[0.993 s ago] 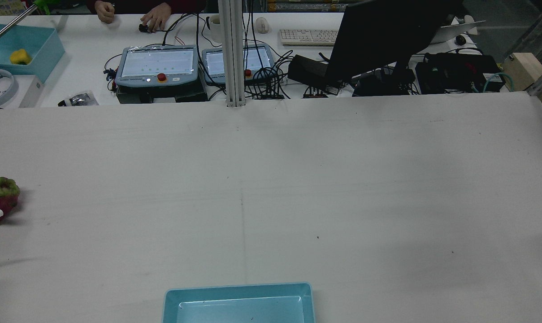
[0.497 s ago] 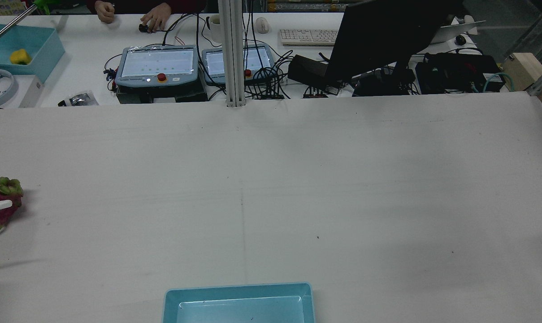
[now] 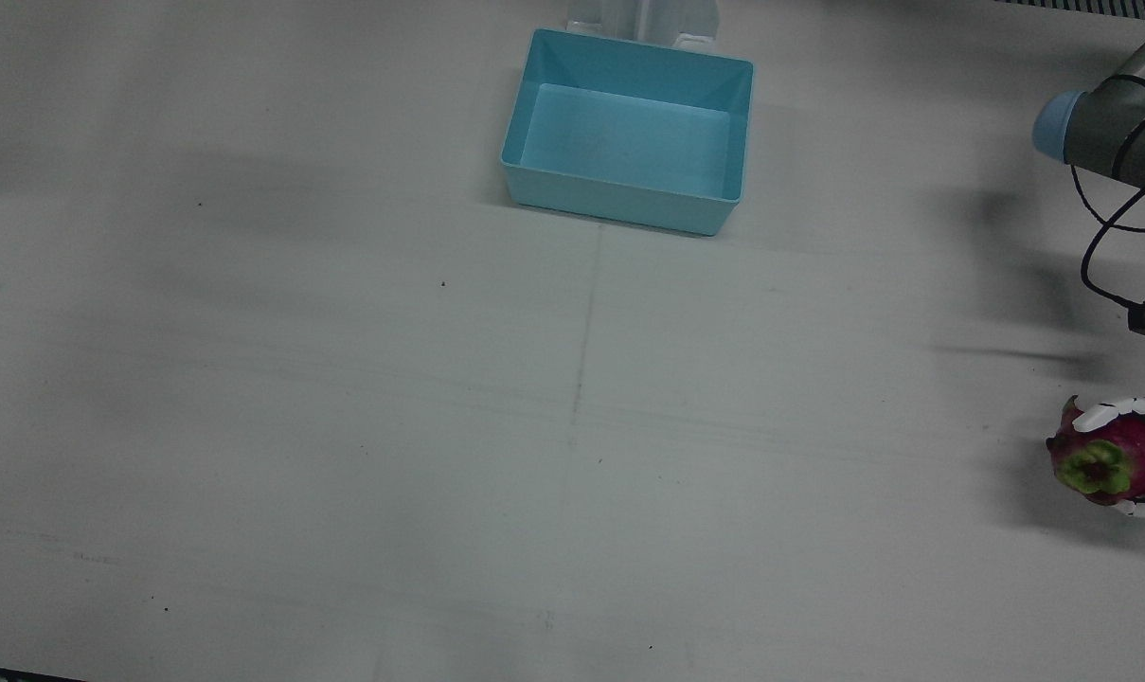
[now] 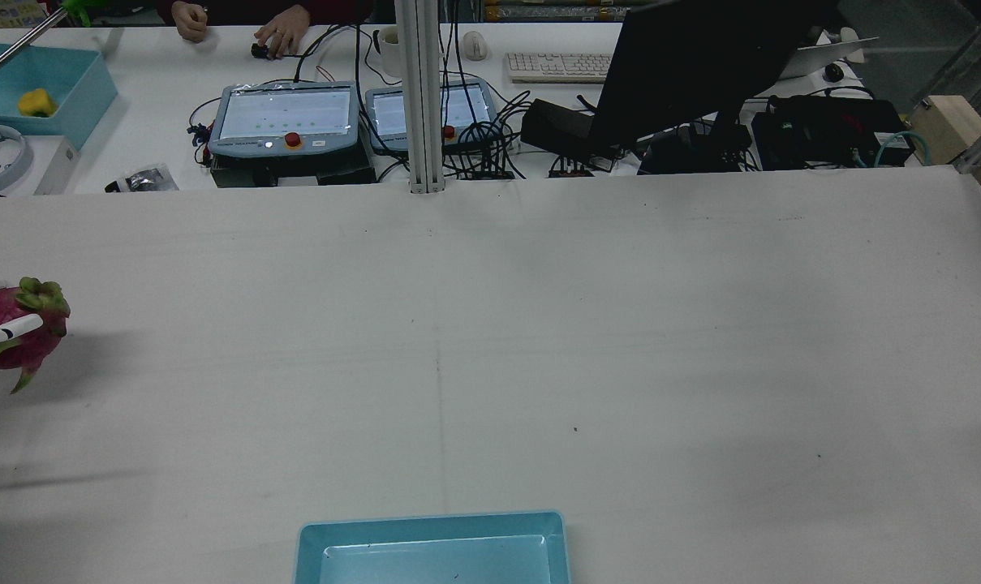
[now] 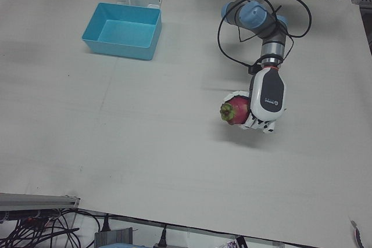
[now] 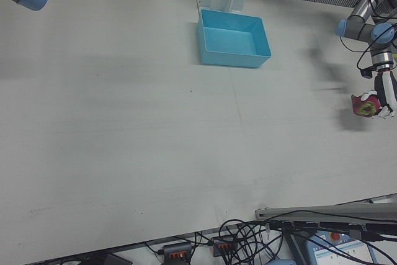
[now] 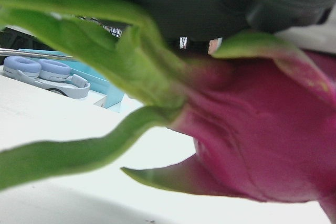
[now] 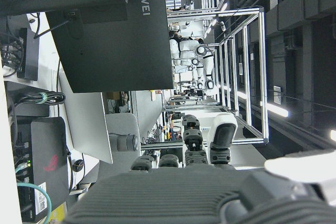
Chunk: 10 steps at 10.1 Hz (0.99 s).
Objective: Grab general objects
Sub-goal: 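Lift the dragon fruit and carry it toward the blue tray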
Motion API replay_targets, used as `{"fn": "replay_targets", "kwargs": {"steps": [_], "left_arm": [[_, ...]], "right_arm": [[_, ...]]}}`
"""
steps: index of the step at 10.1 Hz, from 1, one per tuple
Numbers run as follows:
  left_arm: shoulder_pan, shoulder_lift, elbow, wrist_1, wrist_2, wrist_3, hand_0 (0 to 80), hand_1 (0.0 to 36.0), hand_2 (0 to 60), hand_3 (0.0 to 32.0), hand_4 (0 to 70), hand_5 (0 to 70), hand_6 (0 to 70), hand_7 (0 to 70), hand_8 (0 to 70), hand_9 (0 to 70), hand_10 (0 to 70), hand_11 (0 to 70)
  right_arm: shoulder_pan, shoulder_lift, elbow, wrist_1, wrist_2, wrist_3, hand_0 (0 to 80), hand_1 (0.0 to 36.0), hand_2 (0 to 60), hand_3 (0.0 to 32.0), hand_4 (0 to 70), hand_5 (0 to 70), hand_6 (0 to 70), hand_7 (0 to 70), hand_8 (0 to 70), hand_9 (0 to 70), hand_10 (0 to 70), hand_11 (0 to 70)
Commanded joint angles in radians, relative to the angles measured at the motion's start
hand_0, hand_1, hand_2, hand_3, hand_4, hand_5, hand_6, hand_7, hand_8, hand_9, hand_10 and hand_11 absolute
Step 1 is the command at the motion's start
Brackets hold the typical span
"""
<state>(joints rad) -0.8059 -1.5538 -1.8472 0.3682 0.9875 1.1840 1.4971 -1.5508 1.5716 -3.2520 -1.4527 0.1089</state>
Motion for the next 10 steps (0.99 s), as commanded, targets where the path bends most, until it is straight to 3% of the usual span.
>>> {"fn": "replay_targets", "kwargs": {"steps": [1, 4, 5, 6, 7, 9, 10], "left_arm": [[0.005, -0.005, -0.082, 0.026, 0.051, -0.046, 5.7, 0.0, 44.6, 0.0, 65.8, 47.1, 70.0, 54.7, 67.1, 67.0, 70.0, 70.0], [0.002, -0.006, -0.144, -0.102, 0.239, -0.049, 4.7, 0.0, 36.7, 0.0, 60.1, 43.5, 70.0, 52.3, 65.7, 65.3, 70.0, 70.0], [0.002, -0.006, -0.142, -0.139, 0.258, -0.061, 5.5, 0.0, 32.4, 0.0, 58.1, 41.4, 70.0, 52.4, 64.6, 64.2, 70.0, 70.0], [0.005, 0.000, -0.139, -0.208, 0.302, -0.104, 6.9, 0.0, 27.2, 0.0, 56.3, 39.0, 70.0, 53.6, 63.4, 63.5, 70.0, 70.0], [0.005, 0.001, -0.136, -0.280, 0.398, -0.145, 9.9, 0.0, 21.2, 0.0, 57.8, 35.7, 69.0, 56.8, 61.8, 62.7, 70.0, 70.0], [0.007, 0.006, -0.135, -0.372, 0.444, -0.246, 10.4, 0.0, 22.9, 0.0, 62.1, 35.4, 70.0, 59.3, 62.2, 63.4, 70.0, 70.0], [0.010, 0.039, -0.133, -0.471, 0.476, -0.310, 10.4, 0.0, 21.1, 0.0, 62.7, 33.6, 68.7, 60.7, 62.9, 64.9, 70.0, 70.0]], "right_arm": [[0.000, 0.000, 0.001, 0.000, 0.000, 0.000, 0.0, 0.0, 0.0, 0.0, 0.0, 0.0, 0.0, 0.0, 0.0, 0.0, 0.0, 0.0], [0.000, 0.000, 0.001, 0.000, 0.000, 0.000, 0.0, 0.0, 0.0, 0.0, 0.0, 0.0, 0.0, 0.0, 0.0, 0.0, 0.0, 0.0], [0.000, 0.000, 0.001, 0.000, 0.000, 0.000, 0.0, 0.0, 0.0, 0.0, 0.0, 0.0, 0.0, 0.0, 0.0, 0.0, 0.0, 0.0], [0.000, 0.000, 0.001, 0.000, 0.000, 0.000, 0.0, 0.0, 0.0, 0.0, 0.0, 0.0, 0.0, 0.0, 0.0, 0.0, 0.0, 0.0], [0.000, 0.000, 0.001, 0.000, 0.000, 0.000, 0.0, 0.0, 0.0, 0.0, 0.0, 0.0, 0.0, 0.0, 0.0, 0.0, 0.0, 0.0], [0.000, 0.000, 0.001, 0.000, 0.000, 0.000, 0.0, 0.0, 0.0, 0.0, 0.0, 0.0, 0.0, 0.0, 0.0, 0.0, 0.0, 0.0], [0.000, 0.000, 0.001, 0.000, 0.000, 0.000, 0.0, 0.0, 0.0, 0.0, 0.0, 0.0, 0.0, 0.0, 0.0, 0.0, 0.0, 0.0]]}}
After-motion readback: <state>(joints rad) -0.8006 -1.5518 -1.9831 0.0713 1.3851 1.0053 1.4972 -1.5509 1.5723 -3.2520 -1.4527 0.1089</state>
